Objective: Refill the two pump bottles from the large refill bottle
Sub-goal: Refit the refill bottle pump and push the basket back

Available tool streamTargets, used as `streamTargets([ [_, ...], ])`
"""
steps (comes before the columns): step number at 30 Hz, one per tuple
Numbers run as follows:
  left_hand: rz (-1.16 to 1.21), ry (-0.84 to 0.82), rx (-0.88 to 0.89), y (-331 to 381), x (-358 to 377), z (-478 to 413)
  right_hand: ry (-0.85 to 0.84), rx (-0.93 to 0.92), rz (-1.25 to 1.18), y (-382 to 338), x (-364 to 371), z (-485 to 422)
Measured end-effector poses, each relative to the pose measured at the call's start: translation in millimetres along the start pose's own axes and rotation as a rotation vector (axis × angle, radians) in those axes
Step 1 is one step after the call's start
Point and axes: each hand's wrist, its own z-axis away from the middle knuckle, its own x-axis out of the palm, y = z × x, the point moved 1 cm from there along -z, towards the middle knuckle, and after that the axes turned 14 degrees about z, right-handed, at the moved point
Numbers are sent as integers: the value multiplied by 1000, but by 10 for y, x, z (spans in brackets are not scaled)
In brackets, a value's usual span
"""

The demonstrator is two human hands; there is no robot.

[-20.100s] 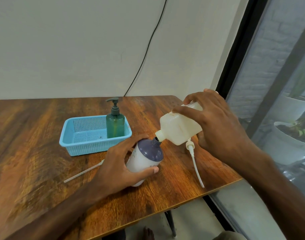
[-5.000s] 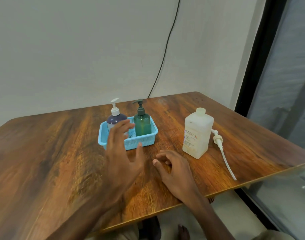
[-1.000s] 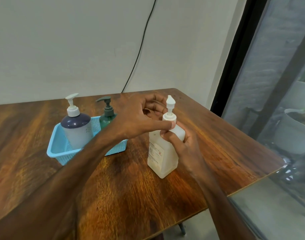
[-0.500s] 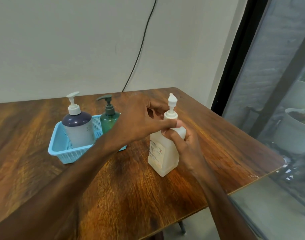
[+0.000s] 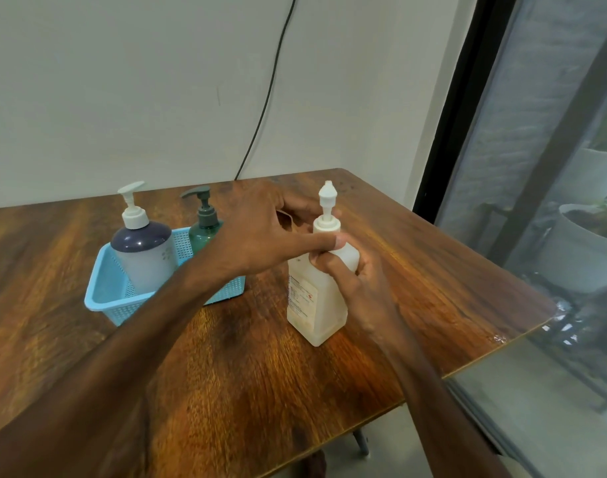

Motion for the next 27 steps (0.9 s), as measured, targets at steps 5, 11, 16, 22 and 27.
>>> streamTargets([
  [5, 154, -127, -85, 10, -17, 10, 11, 8, -23, -21, -3, 10],
  [11, 24, -95, -96, 6, 72, 6, 18, 12, -10, -15, 1, 4],
  [16, 59, 50, -20, -29, 22, 5, 11, 3, 8, 4, 2, -3],
  [22, 151, -30, -71, -45, 8, 31, 19, -11, -13, 7, -1, 0],
  [27, 110, -57, -106, 10, 90, 29, 22, -2, -28, -14, 0, 11],
])
